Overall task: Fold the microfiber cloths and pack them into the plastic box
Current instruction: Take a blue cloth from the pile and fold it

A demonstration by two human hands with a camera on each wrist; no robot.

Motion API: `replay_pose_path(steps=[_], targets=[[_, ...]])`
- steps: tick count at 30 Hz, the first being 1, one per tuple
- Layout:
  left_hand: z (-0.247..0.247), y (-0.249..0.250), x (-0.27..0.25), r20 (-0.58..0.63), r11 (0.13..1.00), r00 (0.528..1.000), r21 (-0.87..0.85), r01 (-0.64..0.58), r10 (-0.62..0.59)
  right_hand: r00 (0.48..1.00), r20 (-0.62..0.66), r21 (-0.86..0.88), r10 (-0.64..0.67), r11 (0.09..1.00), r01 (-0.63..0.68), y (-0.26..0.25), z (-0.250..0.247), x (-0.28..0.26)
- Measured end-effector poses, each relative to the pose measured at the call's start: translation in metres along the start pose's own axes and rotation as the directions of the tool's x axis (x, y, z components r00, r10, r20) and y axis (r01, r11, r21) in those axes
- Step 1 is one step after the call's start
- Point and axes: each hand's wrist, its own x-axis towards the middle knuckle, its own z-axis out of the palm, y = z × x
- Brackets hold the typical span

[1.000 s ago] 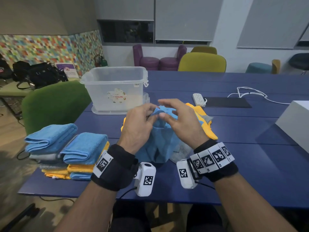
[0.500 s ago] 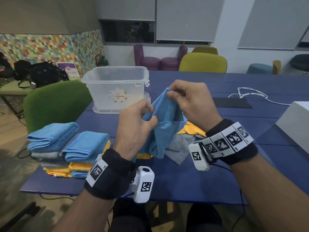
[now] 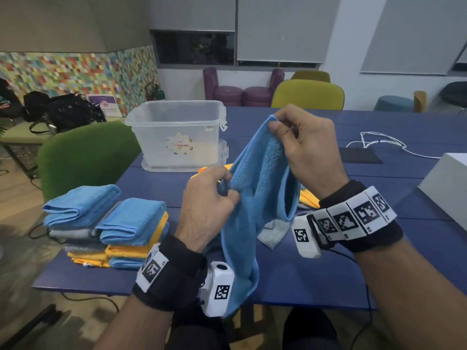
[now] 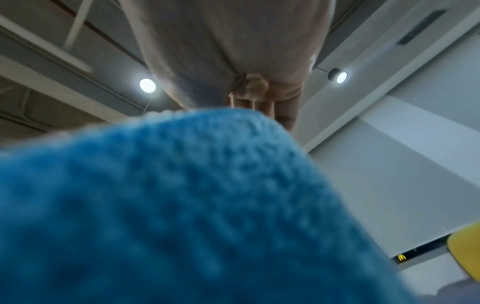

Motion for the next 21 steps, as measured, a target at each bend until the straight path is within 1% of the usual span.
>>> replay_pose_path(steps=[2,4,6,8,13,15,17,19,21], targets=[[0.007,-0.003,-0.007,0.089,0.997,0.996,-0.076,-0.019,0.026,1.0,-0.013,0.013,0.027,1.0,-0.027,0.001,-0.001,0.0],[0.016,-0.008,-0.014,0.179,0.994,0.983,-0.105,-0.026,0.045,0.999,-0.015,0.04,0.052,0.998,-0.052,0.002,-0.002,-0.001],[0.025,-0.016,-0.023,0.252,0.998,0.967,-0.064,-0.027,0.043,0.998,-0.015,0.071,0.064,0.995,-0.063,0.004,-0.004,-0.002],[0.033,-0.027,-0.03,0.296,1.0,0.955,-0.021,-0.012,0.018,0.997,-0.023,0.095,0.077,0.993,-0.074,0.007,-0.008,-0.003],[0.044,-0.053,-0.051,0.337,0.998,0.94,0.052,0.028,-0.044,0.988,-0.086,0.102,0.126,0.988,-0.117,0.024,-0.026,0.0],[0.047,-0.06,-0.058,0.374,0.997,0.924,0.05,0.064,-0.078,0.982,-0.112,0.106,0.151,0.985,-0.139,0.033,-0.032,-0.001],[0.048,-0.063,-0.065,0.415,0.997,0.906,0.043,0.067,-0.078,0.974,-0.136,0.128,0.182,0.978,-0.165,0.043,-0.038,-0.003],[0.046,-0.068,-0.072,0.395,0.997,0.916,-0.015,0.078,-0.065,0.964,-0.155,0.144,0.215,0.971,-0.193,0.052,-0.044,-0.007],[0.04,-0.073,-0.075,0.338,0.982,0.936,-0.119,0.144,-0.097,0.951,-0.173,0.146,0.257,0.961,-0.234,0.062,-0.052,-0.014]])
